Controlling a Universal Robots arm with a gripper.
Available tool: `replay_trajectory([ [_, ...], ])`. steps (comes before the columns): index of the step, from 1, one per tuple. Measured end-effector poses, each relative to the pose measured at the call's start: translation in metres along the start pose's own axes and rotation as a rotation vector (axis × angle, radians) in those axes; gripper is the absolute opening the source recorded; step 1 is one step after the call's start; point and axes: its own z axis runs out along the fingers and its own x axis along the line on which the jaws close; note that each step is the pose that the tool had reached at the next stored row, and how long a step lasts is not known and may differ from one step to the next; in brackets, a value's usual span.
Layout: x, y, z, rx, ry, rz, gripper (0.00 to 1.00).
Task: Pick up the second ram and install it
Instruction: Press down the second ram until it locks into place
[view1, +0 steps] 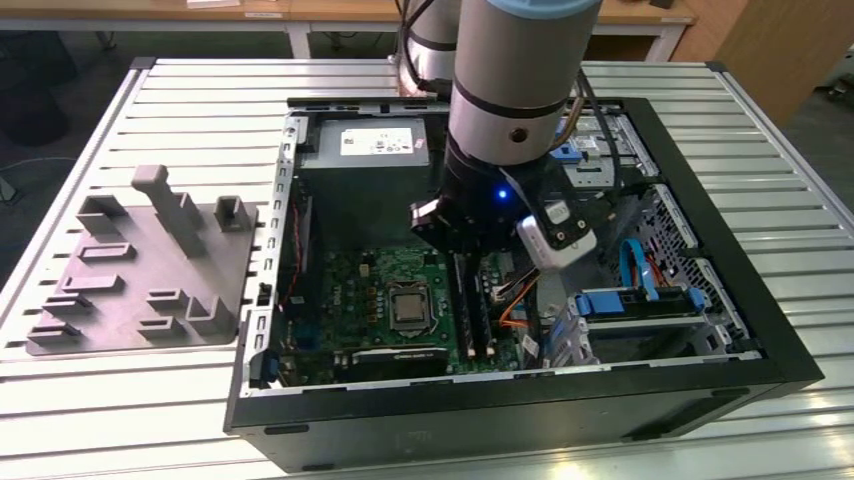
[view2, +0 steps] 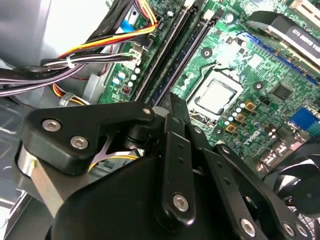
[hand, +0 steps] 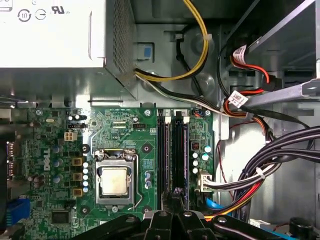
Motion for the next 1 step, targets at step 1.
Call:
replay_trajectory([
  [1, 0.0, 0.0, -0.0001, 0.0, 0.0, 0.0, 0.1],
])
